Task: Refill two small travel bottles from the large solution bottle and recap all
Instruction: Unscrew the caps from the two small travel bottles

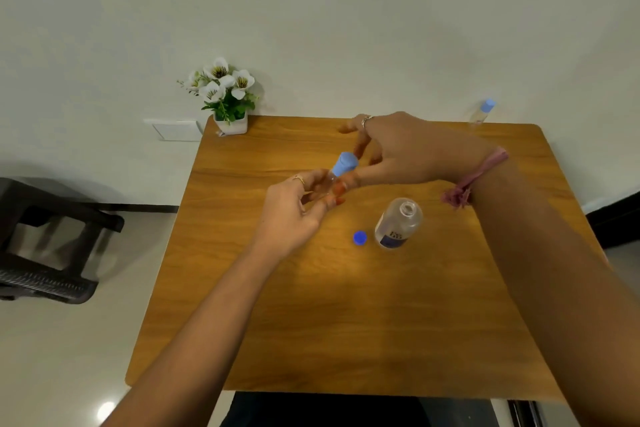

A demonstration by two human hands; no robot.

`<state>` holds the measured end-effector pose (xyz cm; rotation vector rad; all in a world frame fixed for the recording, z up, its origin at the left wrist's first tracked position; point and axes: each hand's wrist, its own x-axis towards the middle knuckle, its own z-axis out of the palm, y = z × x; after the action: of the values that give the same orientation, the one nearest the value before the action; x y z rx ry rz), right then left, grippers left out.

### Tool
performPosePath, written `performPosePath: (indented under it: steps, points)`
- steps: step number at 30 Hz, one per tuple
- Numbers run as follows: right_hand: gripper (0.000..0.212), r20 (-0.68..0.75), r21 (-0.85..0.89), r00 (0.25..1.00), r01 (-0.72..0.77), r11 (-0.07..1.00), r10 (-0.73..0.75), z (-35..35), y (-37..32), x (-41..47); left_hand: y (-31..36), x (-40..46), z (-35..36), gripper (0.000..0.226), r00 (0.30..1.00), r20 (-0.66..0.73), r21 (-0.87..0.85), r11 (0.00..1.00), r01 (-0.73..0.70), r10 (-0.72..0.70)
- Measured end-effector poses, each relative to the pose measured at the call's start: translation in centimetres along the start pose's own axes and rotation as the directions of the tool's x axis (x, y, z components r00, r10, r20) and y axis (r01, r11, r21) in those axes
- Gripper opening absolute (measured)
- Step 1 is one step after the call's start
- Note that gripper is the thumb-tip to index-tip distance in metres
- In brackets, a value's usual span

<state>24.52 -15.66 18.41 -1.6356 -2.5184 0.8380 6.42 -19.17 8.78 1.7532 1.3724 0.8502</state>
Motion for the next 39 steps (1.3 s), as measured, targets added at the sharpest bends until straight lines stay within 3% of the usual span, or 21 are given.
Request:
performPosePath:
  steps: [3,5,8,10,13,15,17,19,22,25,28,31,33,34,37,39]
  points:
    - [0.041,-0.116,-0.204,0.993,-0.001,0.979,-0.023,1.5,-1.5,0.0,-0.2,-0.7,-0.2,0.039,1.000,0.006,-0.024,1.000,0.010,-0.010]
    - [0.026,-0.093,-0.218,0.992,0.065,0.974,-0.087,1.8,-2.0,-0.4,-0.4,-1.1,-0.2,0.040,1.000,0.013,-0.038,0.999,0.018,-0.018]
    - [0.052,-0.067,-0.095,0.998,0.012,0.995,-0.018,1.7,-2.6,-1.1,-0.5,-1.6,-0.2,0.038,1.000,-0.002,-0.061,0.998,0.011,-0.011]
    - [0.049,-0.112,-0.106,0.993,-0.044,0.993,0.032,2.2,-3.0,-1.2,-0.4,-1.8,-0.1,0.037,1.000,0.008,-0.052,0.998,0.021,-0.021]
    - [0.031,-0.105,-0.183,0.993,0.033,0.982,-0.053,2.6,-3.1,-1.3,-0.5,-2.2,0.1,0.039,0.999,0.032,-0.055,0.998,0.037,-0.035]
    - [0.046,-0.069,-0.142,0.997,0.017,0.990,-0.027,2.6,-3.3,-1.5,-0.6,-2.3,0.1,0.039,0.999,0.029,-0.064,0.997,0.038,-0.036]
    - [0.055,-0.072,-0.206,0.997,-0.051,0.977,0.037,2.9,-3.3,-1.6,-0.7,-2.4,0.3,0.040,0.999,0.032,-0.045,0.998,0.043,-0.041]
    - [0.042,-0.055,-0.321,0.998,-0.051,0.946,0.035,3.7,-3.2,-1.6,-0.7,-2.5,0.5,0.039,0.998,0.056,-0.011,1.000,0.026,-0.025]
    - [0.026,0.002,-0.329,1.000,-0.001,0.944,0.002,3.6,-3.0,-2.6,-1.2,-2.9,1.3,0.042,0.992,0.118,-0.014,0.999,0.041,-0.039]
    - [0.028,-0.102,-0.208,0.995,-0.044,0.977,0.023,3.5,-1.6,-4.0,-2.5,-3.4,2.5,0.042,0.984,0.159,-0.016,0.996,0.087,-0.083]
    - [0.030,-0.290,0.203,0.949,-0.065,0.977,0.123,6.5,0.0,-5.1,-4.3,-3.8,4.4,0.044,0.967,0.175,-0.048,0.979,0.196,-0.185]
    - [0.030,-0.333,0.562,0.891,-0.077,0.823,0.310,12.8,2.2,-5.5,-6.4,-4.3,6.9,0.046,0.939,0.205,0.007,0.960,0.280,-0.275]
    - [0.034,-0.271,0.740,0.846,-0.122,0.662,0.459,17.2,3.5,-5.6,-7.7,-4.5,8.4,0.045,0.931,0.205,0.036,0.953,0.301,-0.301]
    - [0.036,-0.245,0.770,0.821,-0.159,0.618,0.516,19.2,4.2,-5.6,-8.3,-4.5,9.1,0.045,0.928,0.208,0.060,0.951,0.304,-0.310]
    - [0.038,-0.240,0.624,0.747,-0.371,0.688,0.620,23.9,6.4,-5.5,-9.4,-4.6,10.9,0.045,0.909,0.226,0.136,0.935,0.328,-0.351]
    - [0.036,-0.202,0.622,0.713,-0.436,0.651,0.671,25.8,7.4,-5.6,-9.9,-4.7,11.8,0.047,0.902,0.230,0.167,0.928,0.332,-0.365]
